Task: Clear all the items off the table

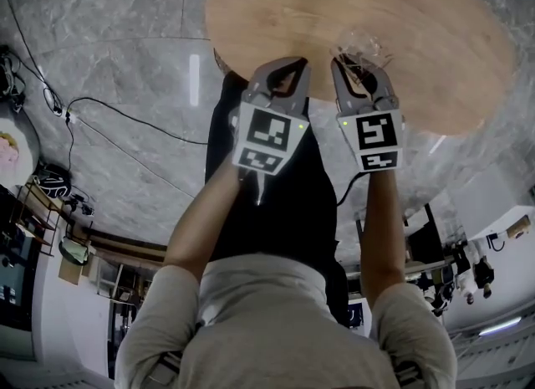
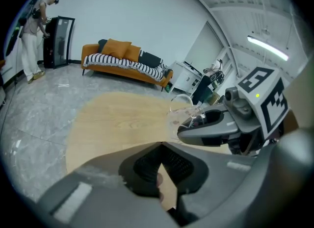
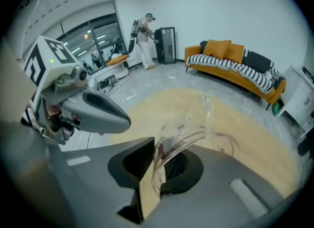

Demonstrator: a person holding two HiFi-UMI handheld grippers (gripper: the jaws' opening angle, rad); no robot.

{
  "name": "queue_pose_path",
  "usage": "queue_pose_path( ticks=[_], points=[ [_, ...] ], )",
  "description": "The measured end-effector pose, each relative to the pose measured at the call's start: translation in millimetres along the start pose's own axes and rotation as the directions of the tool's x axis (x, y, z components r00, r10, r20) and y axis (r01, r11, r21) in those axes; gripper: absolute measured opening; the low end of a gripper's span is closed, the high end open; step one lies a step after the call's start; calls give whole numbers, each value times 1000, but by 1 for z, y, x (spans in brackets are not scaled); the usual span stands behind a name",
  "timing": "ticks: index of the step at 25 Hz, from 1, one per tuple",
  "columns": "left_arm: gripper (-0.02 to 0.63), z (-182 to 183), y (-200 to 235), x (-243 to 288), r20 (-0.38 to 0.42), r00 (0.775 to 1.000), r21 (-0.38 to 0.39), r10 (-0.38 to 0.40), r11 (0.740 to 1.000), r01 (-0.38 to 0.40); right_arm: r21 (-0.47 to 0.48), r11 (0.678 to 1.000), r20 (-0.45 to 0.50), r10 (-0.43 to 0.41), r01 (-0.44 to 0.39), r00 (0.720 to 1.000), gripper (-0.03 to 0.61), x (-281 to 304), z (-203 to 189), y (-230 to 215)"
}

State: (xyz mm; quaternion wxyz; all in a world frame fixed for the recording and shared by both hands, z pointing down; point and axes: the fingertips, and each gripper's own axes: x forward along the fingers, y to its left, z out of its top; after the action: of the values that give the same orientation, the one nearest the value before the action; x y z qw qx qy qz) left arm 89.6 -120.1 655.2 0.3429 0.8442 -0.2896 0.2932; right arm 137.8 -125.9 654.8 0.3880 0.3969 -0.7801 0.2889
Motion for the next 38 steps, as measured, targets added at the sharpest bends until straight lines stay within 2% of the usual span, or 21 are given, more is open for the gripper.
queue_pose_path(
  ticks=[8, 14, 24, 31, 35, 38],
  points=[
    [21, 30, 0, -29, 42, 999, 33, 27, 999, -28, 139, 990, 173, -25, 0, 985, 46, -29, 36, 5],
    [21, 72, -18, -68, 102, 994, 73, 42, 996, -50, 164, 986, 266, -54, 10, 962, 46, -76, 75, 19],
    [21, 141, -27, -127, 216, 974, 73, 70, 993, -87, 185, 980, 381, -146, 80, 913, 46, -143, 138, 30],
    [21, 185, -50, -157, 273, 962, 151, 22, 986, -65, 211, 968, 454, -220, 136, 863, 46, -191, 178, 31],
    [21, 217, -72, -189, 323, 946, 248, -8, 966, -76, 228, 957, 511, -276, 182, 814, 46, -232, 202, 33],
    [21, 247, -82, -212, 381, 925, 270, -2, 957, -109, 213, 950, 547, -310, 229, 777, 46, -263, 220, 34]
  ],
)
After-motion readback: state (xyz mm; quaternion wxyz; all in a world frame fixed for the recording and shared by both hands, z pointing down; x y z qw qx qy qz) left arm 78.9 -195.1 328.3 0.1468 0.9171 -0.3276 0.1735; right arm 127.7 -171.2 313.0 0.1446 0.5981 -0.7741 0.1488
